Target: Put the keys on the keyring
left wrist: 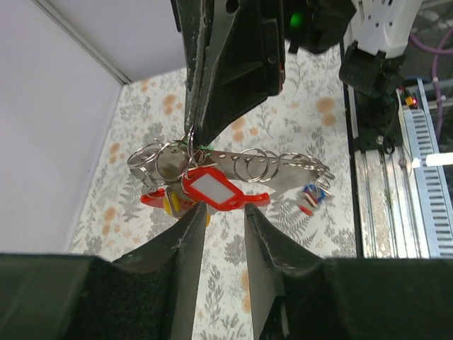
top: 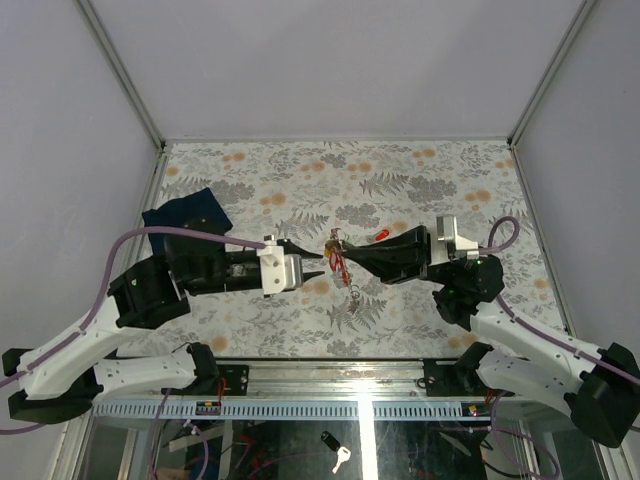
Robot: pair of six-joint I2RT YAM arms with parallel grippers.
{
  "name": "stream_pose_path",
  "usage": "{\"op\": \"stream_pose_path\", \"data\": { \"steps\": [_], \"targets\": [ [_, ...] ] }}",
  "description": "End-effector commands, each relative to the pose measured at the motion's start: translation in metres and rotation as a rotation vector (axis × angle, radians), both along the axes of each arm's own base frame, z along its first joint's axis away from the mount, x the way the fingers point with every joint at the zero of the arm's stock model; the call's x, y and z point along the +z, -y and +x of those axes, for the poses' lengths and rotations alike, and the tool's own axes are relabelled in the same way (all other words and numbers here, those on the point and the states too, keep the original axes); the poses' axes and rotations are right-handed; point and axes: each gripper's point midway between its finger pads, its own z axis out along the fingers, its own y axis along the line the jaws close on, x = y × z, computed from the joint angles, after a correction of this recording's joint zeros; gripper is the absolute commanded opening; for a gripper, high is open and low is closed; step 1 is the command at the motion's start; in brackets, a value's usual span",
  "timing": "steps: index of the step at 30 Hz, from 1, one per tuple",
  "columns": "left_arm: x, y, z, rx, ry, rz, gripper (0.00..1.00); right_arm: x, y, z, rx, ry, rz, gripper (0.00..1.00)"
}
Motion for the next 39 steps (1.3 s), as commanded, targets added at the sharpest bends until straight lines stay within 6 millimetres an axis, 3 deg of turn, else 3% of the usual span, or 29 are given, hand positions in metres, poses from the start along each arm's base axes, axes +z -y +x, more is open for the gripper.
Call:
{"op": "stream_pose_path", "data": {
  "steps": [1,11,19,29,39],
  "targets": [
    [0.044,0.000,0.001,0.016,0.057,-0.192,0.28,0.046,0.021,-0.019,0.061,0.051,0.210,0.00],
    [0.071,0.004,-0.009,-0.034,0.088,-0.380,0.31,0.065,0.029,-0.017,0.101,0.012,0.333,0.00],
    [0.083,0.014,-0.008,-0.057,0.107,-0.439,0.31,0.066,0.026,-0.023,0.127,0.047,0.313,0.00],
    [0.076,0.020,-0.012,-0.094,0.094,-0.393,0.24,0.066,0.028,-0.034,0.149,0.100,0.289,0.00],
    [0.067,0.022,-0.008,-0.081,0.075,-0.351,0.29,0.068,0.031,-0.043,0.171,0.130,0.282,0.00]
  ]
}}
